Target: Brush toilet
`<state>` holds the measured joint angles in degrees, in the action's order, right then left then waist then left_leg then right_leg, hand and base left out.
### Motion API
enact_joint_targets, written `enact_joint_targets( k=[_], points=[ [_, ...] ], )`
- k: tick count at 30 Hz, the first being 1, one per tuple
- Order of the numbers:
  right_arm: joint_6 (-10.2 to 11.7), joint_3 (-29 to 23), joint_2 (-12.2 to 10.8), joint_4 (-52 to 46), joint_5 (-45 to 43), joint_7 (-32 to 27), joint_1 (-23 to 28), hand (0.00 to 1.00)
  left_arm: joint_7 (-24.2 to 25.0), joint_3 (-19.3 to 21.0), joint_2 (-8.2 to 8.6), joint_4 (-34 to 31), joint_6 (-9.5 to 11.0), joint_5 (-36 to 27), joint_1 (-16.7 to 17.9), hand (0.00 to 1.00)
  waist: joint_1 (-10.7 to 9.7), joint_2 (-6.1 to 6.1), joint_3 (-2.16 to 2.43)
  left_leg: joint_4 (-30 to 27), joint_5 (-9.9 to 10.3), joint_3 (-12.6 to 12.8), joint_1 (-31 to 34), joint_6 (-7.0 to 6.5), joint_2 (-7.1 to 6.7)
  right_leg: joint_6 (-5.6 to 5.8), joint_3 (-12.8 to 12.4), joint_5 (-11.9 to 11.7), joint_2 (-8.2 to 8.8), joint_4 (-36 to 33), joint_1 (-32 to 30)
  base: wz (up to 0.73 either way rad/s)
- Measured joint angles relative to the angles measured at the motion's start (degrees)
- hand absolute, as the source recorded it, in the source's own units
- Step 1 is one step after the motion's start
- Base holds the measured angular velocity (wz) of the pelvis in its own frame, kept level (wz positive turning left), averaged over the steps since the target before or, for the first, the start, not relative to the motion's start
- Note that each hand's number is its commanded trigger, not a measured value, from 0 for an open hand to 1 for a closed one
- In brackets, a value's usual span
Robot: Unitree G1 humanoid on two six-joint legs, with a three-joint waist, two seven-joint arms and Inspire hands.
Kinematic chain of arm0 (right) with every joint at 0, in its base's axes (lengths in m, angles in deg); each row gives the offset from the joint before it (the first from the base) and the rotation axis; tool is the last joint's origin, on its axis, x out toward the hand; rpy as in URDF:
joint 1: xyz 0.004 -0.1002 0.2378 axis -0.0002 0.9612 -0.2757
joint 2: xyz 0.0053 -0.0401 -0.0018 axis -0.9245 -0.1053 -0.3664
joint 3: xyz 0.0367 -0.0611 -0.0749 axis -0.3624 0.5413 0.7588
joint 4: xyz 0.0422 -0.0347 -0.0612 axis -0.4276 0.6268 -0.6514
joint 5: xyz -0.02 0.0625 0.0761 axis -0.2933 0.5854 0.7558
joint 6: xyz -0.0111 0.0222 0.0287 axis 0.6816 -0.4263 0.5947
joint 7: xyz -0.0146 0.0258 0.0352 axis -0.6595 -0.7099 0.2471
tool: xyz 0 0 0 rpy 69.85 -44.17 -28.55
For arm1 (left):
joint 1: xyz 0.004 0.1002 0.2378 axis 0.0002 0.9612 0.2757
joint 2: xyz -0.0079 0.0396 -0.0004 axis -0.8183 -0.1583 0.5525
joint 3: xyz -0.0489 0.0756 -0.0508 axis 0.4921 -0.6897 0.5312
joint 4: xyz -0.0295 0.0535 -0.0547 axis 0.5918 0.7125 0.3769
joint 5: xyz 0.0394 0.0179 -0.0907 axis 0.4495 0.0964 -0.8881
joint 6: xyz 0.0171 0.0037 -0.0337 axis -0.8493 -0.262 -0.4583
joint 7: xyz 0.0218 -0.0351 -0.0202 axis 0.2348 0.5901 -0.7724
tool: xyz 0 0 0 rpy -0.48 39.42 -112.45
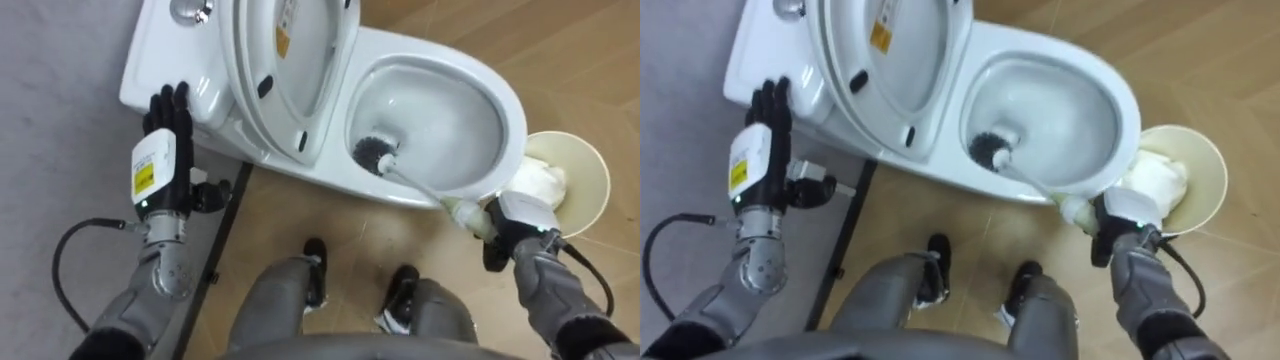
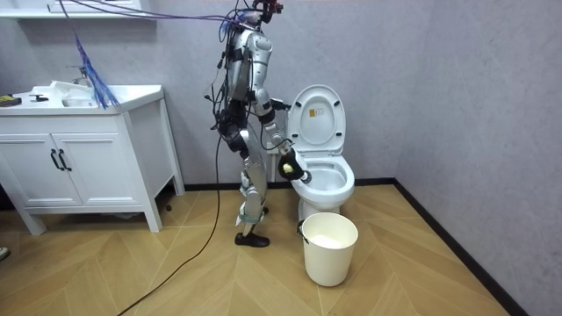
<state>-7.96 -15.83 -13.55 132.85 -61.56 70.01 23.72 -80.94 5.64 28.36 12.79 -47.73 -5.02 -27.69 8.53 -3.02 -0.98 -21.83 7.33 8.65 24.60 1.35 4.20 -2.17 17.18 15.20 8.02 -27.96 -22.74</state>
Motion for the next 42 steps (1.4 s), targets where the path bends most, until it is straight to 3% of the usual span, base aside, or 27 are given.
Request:
enact_joint_targets(
  k=[2,4,6,7,8,10,11,14,18,25,31,37,41,42],
  points=[
    [0.7,-0.7,-0.4,-0.1,0.4,0.1,2.2,1.0,2.0,2.4,0.12,0.8,-0.5,-2.2,3.2,0.0,-0.6,0.69,0.53,1.7,-0.1,0.1,-3.7,0.15,-0.05,0.18,0.2,0.1,-0.32,2.1,3.8,-0.07],
    [1.1,-2.0,-0.9,0.0,1.8,0.2,4.1,1.0,3.6,4.3,0.2,1.6,-0.7,-5.7,5.9,0.0,-0.7,1.64,0.61,3.1,-0.1,0.1,-6.9,0.22,-0.08,0.32,0.2,0.1,-0.68,3.8,7.1,0.0],
    [1.2,-3.3,-1.4,0.0,3.4,0.4,5.8,1.0,5.7,6.9,0.45,4.1,-2.4,-9.8,8.6,0.0,-0.9,2.85,0.71,4.4,-0.2,0.1,-9.8,0.24,-0.04,0.51,0.5,0.0,-1.21,6.1,10.2,0.03],
    [1.2,-5.0,-2.1,-0.3,5.2,0.4,7.0,1.0,6.6,8.8,0.85,6.3,-4.4,-12.0,10.1,0.0,-1.2,3.36,0.96,4.7,-0.2,0.1,-11.2,0.29,0.02,0.62,0.6,0.0,-1.55,7.4,12.1,0.12],
    [1.2,-7.0,-2.7,-1.1,7.5,0.5,8.0,1.0,7.2,11.2,1.52,7.1,-6.2,-14.3,11.7,0.0,-2.1,4.21,0.92,4.6,-0.1,0.0,-12.1,0.35,0.02,0.69,1.2,0.0,-1.66,8.5,13.8,0.2],
    [1.6,-9.7,-2.9,-2.7,10.0,0.2,9.3,1.0,7.8,13.3,2.48,7.9,-7.5,-17.1,14.2,0.0,-3.2,5.2,0.63,4.9,0.0,-0.1,-13.1,0.59,0.01,1.01,2.0,-0.1,-2.07,10.1,16.2,0.34],
    [2.0,-11.7,-3.0,-2.8,11.2,-0.1,10.0,1.0,8.3,15.4,3.77,8.8,-7.6,-18.1,15.5,0.0,-3.2,5.65,0.42,5.7,0.2,-0.1,-14.6,0.86,-0.02,1.15,2.1,-0.2,-2.28,11.2,17.7,0.25],
    [2.8,-15.7,-3.5,-3.5,12.1,-1.5,12.4,1.0,8.5,19.3,6.63,10.0,-8.0,-21.7,18.2,0.0,-3.7,5.98,0.47,6.8,0.9,-0.1,-18.3,1.54,-0.36,1.86,2.9,-0.2,-2.61,14.1,22.7,0.16],
    [2.9,-17.7,-4.6,-3.8,13.4,-1.8,14.0,1.0,8.4,21.3,7.33,10.5,-8.5,-25.0,18.7,0.0,-3.7,6.4,0.65,8.5,0.9,-0.1,-21.5,1.53,-0.83,2.12,2.8,-0.1,-2.59,15.4,25.7,0.02],
    [4.0,-22.5,-6.7,-2.8,20.5,-2.0,16.9,1.0,8.1,28.0,9.14,18.4,-8.8,-33.8,17.8,0.0,-5.2,6.02,0.75,11.7,1.2,0.7,-27.6,1.89,-0.97,2.38,-1.4,-0.2,-3.15,16.4,29.2,-0.26],
    [4.8,-29.7,-8.6,-2.6,23.2,-6.3,17.2,1.0,8.2,33.0,9.58,22.3,-9.1,-33.9,16.8,0.0,-7.5,6.11,0.78,12.5,1.4,1.8,-29.9,2.15,-0.88,2.37,-3.8,-0.2,-3.6,16.3,29.9,-0.21],
    [6.1,-31.3,-10.0,-1.3,25.4,-8.3,18.1,1.0,11.3,32.8,9.81,23.0,-9.1,-33.0,15.2,0.0,-8.6,5.15,0.8,12.6,2.7,3.9,-31.5,2.3,-0.25,2.43,-6.3,-0.2,-4.16,16.4,30.1,-0.2],
    [6.1,-31.3,-10.4,4.0,25.1,-9.7,17.8,1.0,12.5,32.6,10.1,23.2,-10.1,-26.4,13.4,0.0,-9.7,4.66,1.1,12.8,3.0,4.9,-32.3,2.4,-0.08,2.64,-7.7,-0.5,-4.39,16.3,30.2,-0.17],
    [6.1,-31.3,-10.7,4.5,25.1,-9.8,17.8,0.06,12.7,32.5,10.12,23.2,-10.1,-25.2,13.3,0.0,-10.0,4.66,1.09,12.8,3.0,5.0,-32.3,2.39,-0.07,2.64,-7.7,-0.6,-4.4,16.3,30.2,-0.05]
  ],
)
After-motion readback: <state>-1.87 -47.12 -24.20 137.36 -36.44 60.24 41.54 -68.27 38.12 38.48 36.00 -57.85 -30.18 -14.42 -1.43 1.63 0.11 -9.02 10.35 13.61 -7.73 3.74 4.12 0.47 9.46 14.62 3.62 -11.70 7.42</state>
